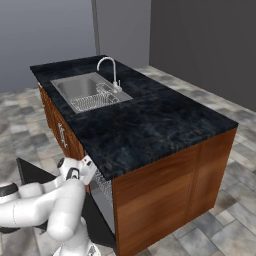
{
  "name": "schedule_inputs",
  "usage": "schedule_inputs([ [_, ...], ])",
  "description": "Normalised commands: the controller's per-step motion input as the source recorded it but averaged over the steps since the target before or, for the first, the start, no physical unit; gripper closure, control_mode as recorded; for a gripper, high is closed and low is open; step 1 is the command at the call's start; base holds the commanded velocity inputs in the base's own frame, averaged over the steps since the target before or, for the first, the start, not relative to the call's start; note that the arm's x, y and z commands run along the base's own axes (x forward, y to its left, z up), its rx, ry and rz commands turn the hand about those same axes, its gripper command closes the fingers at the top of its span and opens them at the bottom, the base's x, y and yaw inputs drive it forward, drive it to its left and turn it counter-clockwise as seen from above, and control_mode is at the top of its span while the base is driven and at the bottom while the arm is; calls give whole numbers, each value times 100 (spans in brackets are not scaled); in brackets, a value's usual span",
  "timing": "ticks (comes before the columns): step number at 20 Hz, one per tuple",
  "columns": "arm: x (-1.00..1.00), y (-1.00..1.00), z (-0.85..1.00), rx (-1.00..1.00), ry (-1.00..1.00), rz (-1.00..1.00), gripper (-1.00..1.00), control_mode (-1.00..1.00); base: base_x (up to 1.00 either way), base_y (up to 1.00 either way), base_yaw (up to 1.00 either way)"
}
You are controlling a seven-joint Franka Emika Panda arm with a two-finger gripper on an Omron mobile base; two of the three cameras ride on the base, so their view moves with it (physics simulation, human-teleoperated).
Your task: Open the dishwasher door and pull out the top rack.
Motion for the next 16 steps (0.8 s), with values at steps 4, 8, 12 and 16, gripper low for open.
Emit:
schedule_inputs([
  [4,19,0,-39,-8,0,0,-100,-100,0,0,0],
  [8,19,0,-42,-6,0,0,-100,-100,0,0,0],
  [12,21,0,-41,-4,0,0,-100,-100,0,0,0],
  [16,17,0,-38,-2,0,0,-100,-100,0,0,0],
])
